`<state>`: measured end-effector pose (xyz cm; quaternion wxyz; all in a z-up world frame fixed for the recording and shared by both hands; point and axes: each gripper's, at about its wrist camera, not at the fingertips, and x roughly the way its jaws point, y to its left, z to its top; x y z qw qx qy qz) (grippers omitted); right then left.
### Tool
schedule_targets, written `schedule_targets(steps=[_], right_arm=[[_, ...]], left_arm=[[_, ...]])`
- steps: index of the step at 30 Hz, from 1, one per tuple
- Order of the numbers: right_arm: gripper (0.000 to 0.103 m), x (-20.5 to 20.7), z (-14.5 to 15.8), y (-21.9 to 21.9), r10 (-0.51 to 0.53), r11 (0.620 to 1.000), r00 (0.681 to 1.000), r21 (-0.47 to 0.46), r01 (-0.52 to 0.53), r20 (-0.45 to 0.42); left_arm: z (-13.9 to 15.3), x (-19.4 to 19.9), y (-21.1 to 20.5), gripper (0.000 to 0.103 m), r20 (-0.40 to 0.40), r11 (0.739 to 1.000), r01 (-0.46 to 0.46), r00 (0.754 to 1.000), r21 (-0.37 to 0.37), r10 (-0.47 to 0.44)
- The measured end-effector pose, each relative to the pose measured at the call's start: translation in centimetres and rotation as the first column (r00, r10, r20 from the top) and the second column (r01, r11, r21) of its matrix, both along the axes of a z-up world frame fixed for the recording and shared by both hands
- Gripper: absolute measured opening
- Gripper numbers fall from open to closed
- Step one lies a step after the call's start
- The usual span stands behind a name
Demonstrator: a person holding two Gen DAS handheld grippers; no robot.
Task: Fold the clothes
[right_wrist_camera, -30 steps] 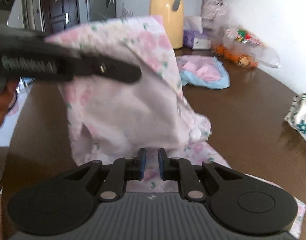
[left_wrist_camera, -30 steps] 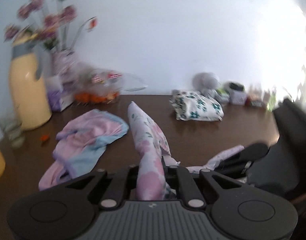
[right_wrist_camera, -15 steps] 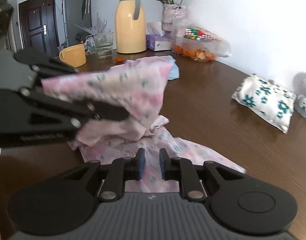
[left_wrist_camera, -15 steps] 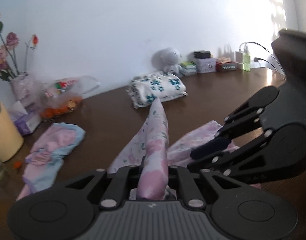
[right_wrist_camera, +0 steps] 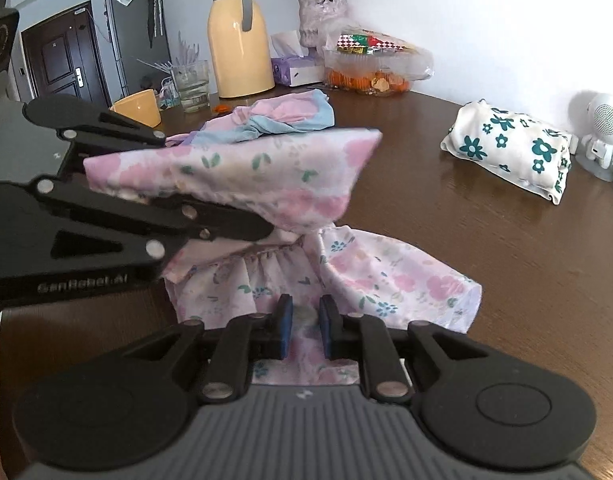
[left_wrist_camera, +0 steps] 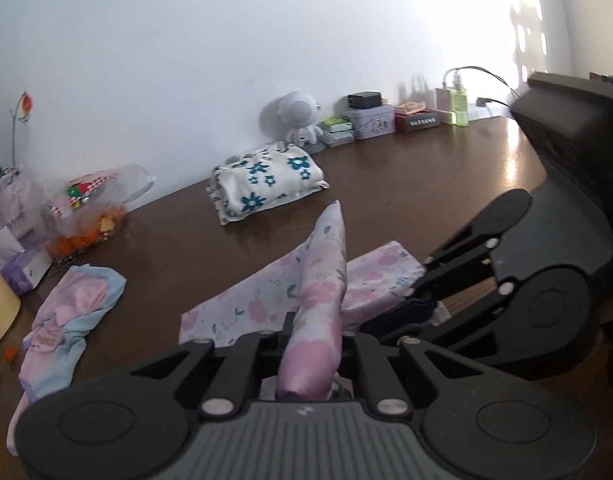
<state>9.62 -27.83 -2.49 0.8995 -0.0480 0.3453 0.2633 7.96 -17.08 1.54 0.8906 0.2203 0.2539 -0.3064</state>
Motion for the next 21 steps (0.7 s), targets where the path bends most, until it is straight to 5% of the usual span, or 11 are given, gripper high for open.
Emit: schedule_targets(steps=[21], right_arm=[[0.019, -3.1, 1.2, -5.2, -0.099, 0.994, 0.995, 0.044, 0.098, 0.020]], left_arm=[[-1.8, -0.6, -3.2, 0.010, -0.038, 0.995, 0.088, 0.996, 0.051, -0.086]])
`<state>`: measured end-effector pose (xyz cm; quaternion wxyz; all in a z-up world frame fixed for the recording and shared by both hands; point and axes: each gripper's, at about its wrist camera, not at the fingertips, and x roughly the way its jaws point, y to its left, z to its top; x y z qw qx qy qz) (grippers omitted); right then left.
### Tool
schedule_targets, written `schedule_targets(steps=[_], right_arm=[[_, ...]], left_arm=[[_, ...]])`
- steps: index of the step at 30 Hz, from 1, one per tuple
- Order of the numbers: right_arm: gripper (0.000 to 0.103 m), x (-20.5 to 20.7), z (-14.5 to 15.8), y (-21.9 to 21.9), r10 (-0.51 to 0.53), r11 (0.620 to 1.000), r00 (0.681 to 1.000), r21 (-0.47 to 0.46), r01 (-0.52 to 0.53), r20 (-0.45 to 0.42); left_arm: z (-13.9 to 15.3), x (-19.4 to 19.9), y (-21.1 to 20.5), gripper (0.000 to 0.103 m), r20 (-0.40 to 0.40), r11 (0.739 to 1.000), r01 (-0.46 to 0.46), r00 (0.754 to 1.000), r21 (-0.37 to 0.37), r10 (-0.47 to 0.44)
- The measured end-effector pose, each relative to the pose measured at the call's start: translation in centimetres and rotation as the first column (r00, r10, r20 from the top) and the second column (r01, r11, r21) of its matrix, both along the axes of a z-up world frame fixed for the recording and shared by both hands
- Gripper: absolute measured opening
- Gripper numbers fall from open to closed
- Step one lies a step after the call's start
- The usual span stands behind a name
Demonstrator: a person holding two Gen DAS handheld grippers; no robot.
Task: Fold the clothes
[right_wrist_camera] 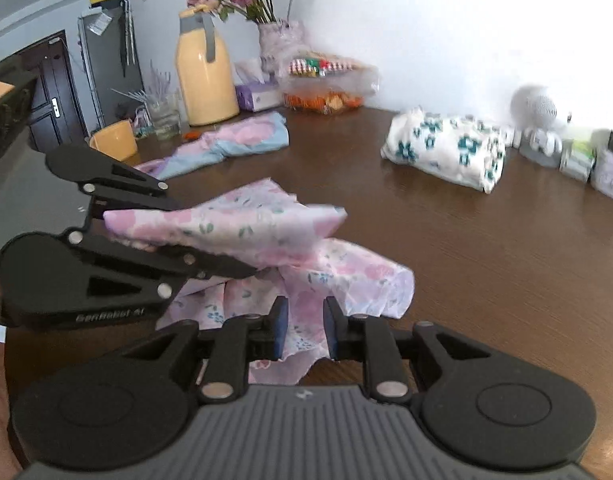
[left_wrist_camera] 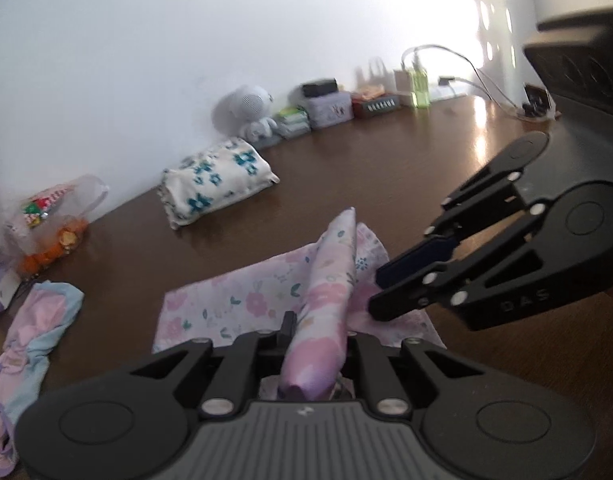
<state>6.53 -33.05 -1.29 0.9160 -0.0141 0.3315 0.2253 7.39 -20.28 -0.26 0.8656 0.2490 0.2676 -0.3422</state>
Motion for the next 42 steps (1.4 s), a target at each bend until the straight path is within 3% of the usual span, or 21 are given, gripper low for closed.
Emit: schedule_targets(steps=[6, 8, 10, 13, 16, 21, 25, 27, 29, 31, 35, 38, 42], right_arm=[[0.019, 0.2, -1.3, -0.1, -0.003, 1.000, 1.000, 0.000, 0.003, -0.031], [0.019, 0.1, -1.4, -0.2, -0.006, 1.000, 1.000, 0.001, 0.006, -0.030], [0.019, -0.2, -1.2, -0.5, -0.020, 1.000, 0.999, 0.006, 0.021, -0.027], [0.020, -0.7, -0.4, -1.2, -0.057, 0.998, 0.998, 0.016, 0.057, -0.016], [0.024, -1.6, 0.8, -2.4, -0.113, 0.993, 0.994, 0.024, 0.113, 0.005], [0.025, -2.7, 2.7, -3.2, -0.189, 0.982, 0.981, 0.024, 0.188, 0.048], [0.025, -2.7, 3.7, -1.6, -0.166, 0.986, 0.983, 0.039, 0.163, 0.084], [0.025, -2.4, 4.0, 0.0, -0.133, 0.991, 0.986, 0.025, 0.132, 0.097], [0.025, -2.0, 4.0, 1.4, -0.094, 0.995, 0.990, 0.020, 0.093, 0.109], [0.025, -1.7, 3.9, 2.8, -0.044, 0.999, 0.993, 0.020, 0.042, 0.112], [0.025, -1.4, 2.5, 4.7, -0.015, 0.996, 0.997, -0.081, 0.021, 0.074], [0.025, -1.2, 0.9, 4.2, -0.038, 0.992, 0.999, -0.118, 0.040, 0.021], [0.025, -0.7, -0.3, 3.4, -0.025, 0.991, 1.000, -0.131, 0.023, -0.010]], left_arm=[[-0.8, -0.1, -0.8, 0.019, -0.013, 1.000, 0.003, 1.000, 0.022, -0.003], [-0.7, -0.2, -0.9, 0.029, -0.021, 1.000, 0.014, 1.000, 0.014, -0.013], [-0.5, -0.5, -0.8, 0.053, -0.035, 0.999, 0.032, 0.999, 0.000, -0.032], [0.1, -0.9, -0.5, 0.071, -0.053, 0.998, 0.065, 0.996, -0.027, -0.066], [1.2, -1.2, 0.5, 0.080, -0.099, 0.989, 0.113, 0.988, -0.096, -0.122], [4.0, -0.6, 3.9, 0.080, -0.212, 0.947, 0.166, 0.950, -0.277, -0.228], [5.5, 0.6, 7.1, 0.080, -0.192, 0.933, 0.109, 0.964, -0.344, -0.183], [5.4, 1.9, 8.5, 0.077, -0.187, 0.943, 0.021, 0.979, -0.331, -0.087], [4.6, 3.2, 9.1, 0.067, -0.194, 0.949, -0.039, 0.981, -0.313, -0.024], [3.8, 4.5, 9.6, 0.047, -0.203, 0.951, -0.092, 0.979, -0.294, 0.032], [1.3, 5.9, 9.0, 0.022, -0.218, 0.969, -0.066, 0.976, -0.238, 0.013], [0.0, 5.9, 8.5, 0.021, -0.256, 0.974, -0.028, 0.966, -0.224, -0.031], [-0.6, 5.2, 8.6, 0.021, -0.271, 0.975, -0.052, 0.962, -0.214, -0.008]])
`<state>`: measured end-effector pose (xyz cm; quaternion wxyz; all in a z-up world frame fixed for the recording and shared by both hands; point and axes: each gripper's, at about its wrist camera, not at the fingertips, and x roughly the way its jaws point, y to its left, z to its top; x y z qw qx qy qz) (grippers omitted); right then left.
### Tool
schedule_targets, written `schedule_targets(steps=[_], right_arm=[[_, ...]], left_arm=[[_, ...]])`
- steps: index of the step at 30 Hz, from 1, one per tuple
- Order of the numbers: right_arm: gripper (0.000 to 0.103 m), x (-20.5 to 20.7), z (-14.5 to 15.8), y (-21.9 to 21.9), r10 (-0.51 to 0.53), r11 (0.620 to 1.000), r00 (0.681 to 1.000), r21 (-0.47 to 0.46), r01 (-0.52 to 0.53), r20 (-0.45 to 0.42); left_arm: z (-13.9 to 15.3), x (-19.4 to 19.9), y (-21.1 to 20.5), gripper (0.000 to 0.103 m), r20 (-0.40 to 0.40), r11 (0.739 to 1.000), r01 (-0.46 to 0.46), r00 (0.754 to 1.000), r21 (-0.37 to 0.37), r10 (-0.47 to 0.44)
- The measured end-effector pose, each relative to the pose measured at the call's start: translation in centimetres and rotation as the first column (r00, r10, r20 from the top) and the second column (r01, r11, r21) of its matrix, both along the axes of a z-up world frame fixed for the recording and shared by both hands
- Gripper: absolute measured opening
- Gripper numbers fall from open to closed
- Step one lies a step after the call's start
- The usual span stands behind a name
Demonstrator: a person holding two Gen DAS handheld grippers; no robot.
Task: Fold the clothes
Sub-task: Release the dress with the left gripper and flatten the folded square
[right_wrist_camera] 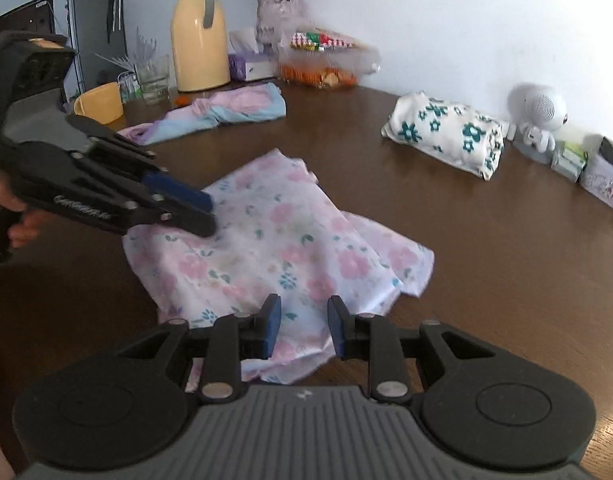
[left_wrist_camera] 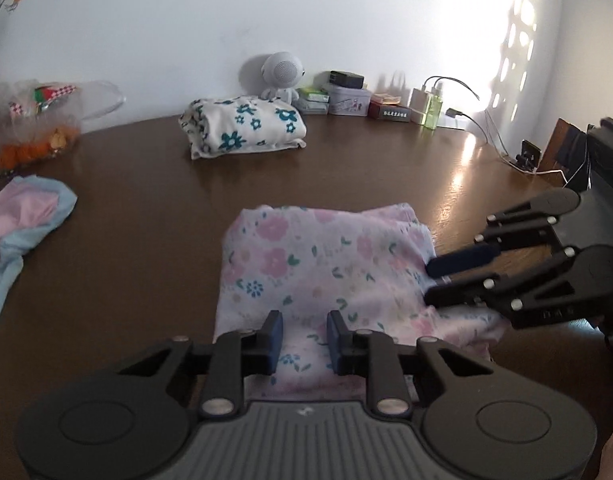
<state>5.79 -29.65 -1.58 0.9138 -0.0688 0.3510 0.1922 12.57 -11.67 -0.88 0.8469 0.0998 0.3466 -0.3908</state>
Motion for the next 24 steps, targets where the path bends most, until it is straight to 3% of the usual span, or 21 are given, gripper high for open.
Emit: schedule_targets(steps=[9, 11, 13, 14, 16, 18, 19, 21, 22, 24], right_arm=[[0.025, 1.5, -0.3, -0.4, 0.117, 0.991, 0.993, -0.057, -0.117, -0.004], [0.026, 1.6, -0.2, -0.4, 0.111, 0.993, 0.994, -0.045, -0.111, -0.006], [0.028, 1.4, 0.1, -0.5, 0.082, 0.996, 0.997, -0.018, -0.082, -0.009], [0.030, 1.1, 0.4, -0.8, 0.060, 0.998, 0.998, 0.012, -0.060, -0.007], [0.054, 0.4, 1.1, -1.4, 0.008, 0.996, 1.000, 0.085, -0.008, -0.002], [0.065, -0.4, 1.7, -1.8, -0.047, 0.987, 0.999, 0.154, 0.046, 0.003], [0.079, -0.8, 2.0, -2.0, -0.071, 0.981, 0.997, 0.182, 0.069, 0.003], [0.096, -1.5, 2.4, -2.3, -0.131, 0.964, 0.991, 0.232, 0.126, 0.006], [0.102, -1.8, 2.4, -2.5, -0.159, 0.956, 0.987, 0.250, 0.153, 0.003], [0.103, -2.2, 2.5, -2.7, -0.207, 0.937, 0.978, 0.287, 0.201, -0.010]], left_arm=[[-0.2, -1.8, 0.4, 0.025, 0.006, 0.997, -0.079, 0.997, 0.014, 0.079], [0.3, -1.7, 0.7, 0.037, 0.000, 0.996, -0.084, 0.996, -0.016, 0.084], [1.0, -1.6, 1.2, 0.069, 0.003, 0.994, -0.092, 0.996, -0.055, 0.092], [1.4, -1.7, 1.5, 0.074, 0.015, 0.992, -0.100, 0.995, -0.080, 0.102], [2.1, -1.5, 2.4, 0.091, 0.017, 0.982, -0.135, 0.990, -0.129, 0.138], [2.7, -1.3, 3.2, 0.099, 0.012, 0.969, -0.171, 0.984, -0.177, 0.176], [2.8, -1.1, 3.6, 0.103, -0.001, 0.963, -0.191, 0.981, -0.191, 0.195], [2.8, -0.7, 4.3, 0.103, -0.037, 0.951, -0.231, 0.973, -0.207, 0.229], [2.7, -0.5, 4.6, 0.103, -0.051, 0.946, -0.245, 0.970, -0.213, 0.239], [2.3, -0.3, 5.1, 0.103, -0.080, 0.938, -0.266, 0.964, -0.220, 0.255]])
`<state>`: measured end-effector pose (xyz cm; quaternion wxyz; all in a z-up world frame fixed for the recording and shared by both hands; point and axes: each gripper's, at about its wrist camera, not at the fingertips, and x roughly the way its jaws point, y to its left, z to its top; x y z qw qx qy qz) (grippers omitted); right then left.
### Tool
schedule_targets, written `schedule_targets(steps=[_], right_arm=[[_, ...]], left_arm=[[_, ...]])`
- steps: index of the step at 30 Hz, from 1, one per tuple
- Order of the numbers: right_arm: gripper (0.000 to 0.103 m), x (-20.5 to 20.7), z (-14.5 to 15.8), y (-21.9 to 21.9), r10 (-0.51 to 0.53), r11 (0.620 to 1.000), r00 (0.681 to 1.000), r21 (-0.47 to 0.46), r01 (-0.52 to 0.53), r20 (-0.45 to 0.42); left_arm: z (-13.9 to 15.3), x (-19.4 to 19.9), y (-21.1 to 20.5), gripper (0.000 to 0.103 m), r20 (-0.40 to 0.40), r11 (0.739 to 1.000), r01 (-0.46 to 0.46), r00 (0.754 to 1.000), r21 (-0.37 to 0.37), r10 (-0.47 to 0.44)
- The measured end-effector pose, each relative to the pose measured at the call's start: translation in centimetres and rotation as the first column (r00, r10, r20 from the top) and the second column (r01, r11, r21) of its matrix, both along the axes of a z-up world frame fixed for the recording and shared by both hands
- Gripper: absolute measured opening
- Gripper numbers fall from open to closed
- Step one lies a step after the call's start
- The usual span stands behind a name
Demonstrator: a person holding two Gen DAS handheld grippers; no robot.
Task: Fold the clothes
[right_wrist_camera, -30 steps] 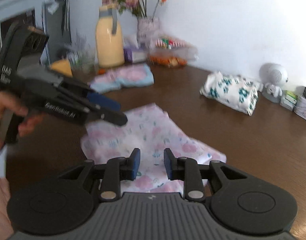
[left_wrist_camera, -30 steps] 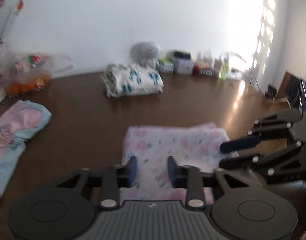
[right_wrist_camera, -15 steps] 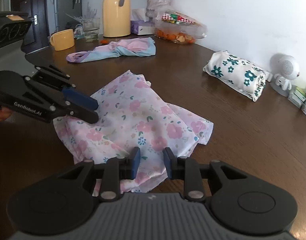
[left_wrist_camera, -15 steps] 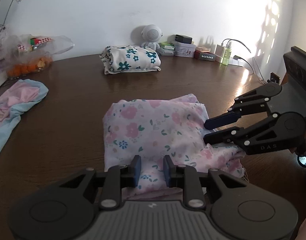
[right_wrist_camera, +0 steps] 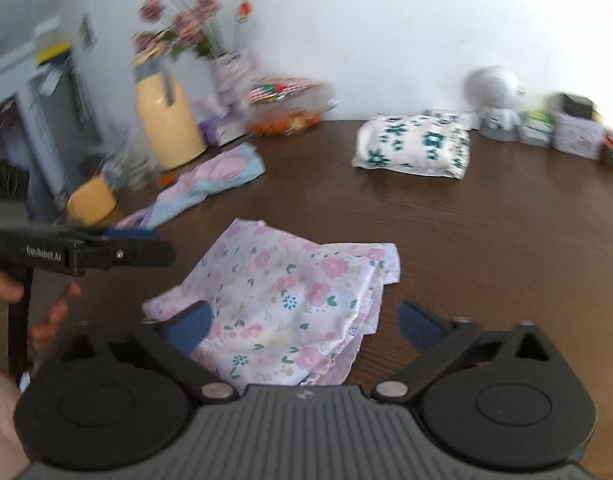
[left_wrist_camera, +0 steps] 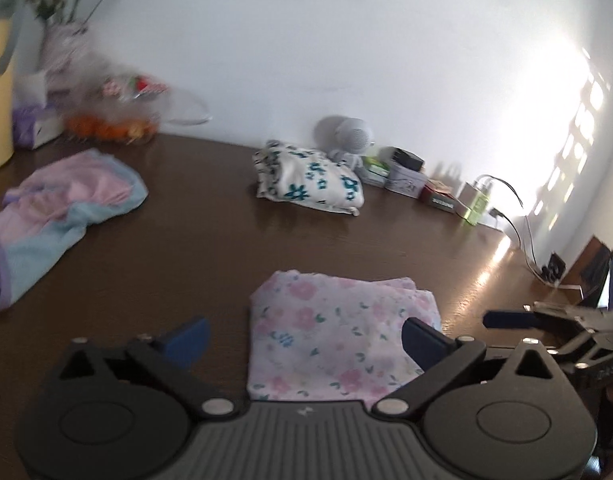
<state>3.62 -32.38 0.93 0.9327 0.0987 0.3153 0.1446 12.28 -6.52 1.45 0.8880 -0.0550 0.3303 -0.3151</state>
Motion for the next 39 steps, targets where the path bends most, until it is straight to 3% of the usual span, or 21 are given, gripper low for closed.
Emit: schedule_targets(steps=[3, 12, 14, 16, 19, 23, 25, 28, 31, 39], right_arm=[[0.103, -0.2, -0.6, -0.3, -0.030, 0.997, 0.999, 0.069, 0.033, -0.033], [0.102, 0.4, -2.4, -0.2, -0.122, 0.985, 0.988, 0.109, 0.132, -0.097], [0.100, 0.7, -2.9, -0.4, -0.137, 0.979, 0.984, 0.135, 0.153, -0.117], [0.091, 1.2, -3.2, -0.4, -0.143, 0.974, 0.980, 0.156, 0.164, -0.135], [0.081, 2.0, -3.7, -0.3, -0.152, 0.970, 0.975, 0.165, 0.179, -0.162], [0.076, 2.6, -3.8, 0.0, -0.160, 0.967, 0.973, 0.170, 0.188, -0.164], [0.065, 2.7, -4.0, 0.1, -0.166, 0.964, 0.973, 0.180, 0.195, -0.162], [0.052, 2.9, -4.2, 0.0, -0.187, 0.955, 0.968, 0.201, 0.219, -0.166], [0.046, 2.8, -4.5, -0.5, -0.203, 0.939, 0.964, 0.244, 0.241, -0.172], [0.039, 3.2, -5.5, -1.3, -0.199, 0.900, 0.961, 0.354, 0.256, -0.190]], left_arm=[[-0.4, 0.2, 0.6, 0.103, -0.037, 1.000, -0.007, 0.999, -0.024, 0.006], [-1.4, 0.6, 0.5, 0.101, -0.086, 1.000, 0.019, 0.996, -0.022, -0.021], [-1.8, 1.4, 0.5, 0.095, -0.118, 1.000, 0.017, 0.993, -0.014, -0.019], [-2.1, 2.5, 0.2, 0.080, -0.156, 1.000, 0.026, 0.987, -0.013, -0.028], [-2.7, 4.2, -0.2, 0.068, -0.213, 0.999, 0.042, 0.976, -0.012, -0.044], [-2.9, 5.3, -0.9, 0.057, -0.211, 0.997, 0.076, 0.975, 0.016, -0.071], [-3.0, 5.7, -1.2, 0.039, -0.209, 0.996, 0.087, 0.975, 0.031, -0.078], [-3.1, 6.2, -1.6, 0.036, -0.213, 0.993, 0.111, 0.972, 0.041, -0.099], [-3.1, 6.7, -1.7, 0.032, -0.233, 0.991, 0.131, 0.965, 0.031, -0.120], [-3.9, 7.8, -1.2, 0.023, -0.302, 0.991, 0.116, 0.944, -0.067, -0.131]])
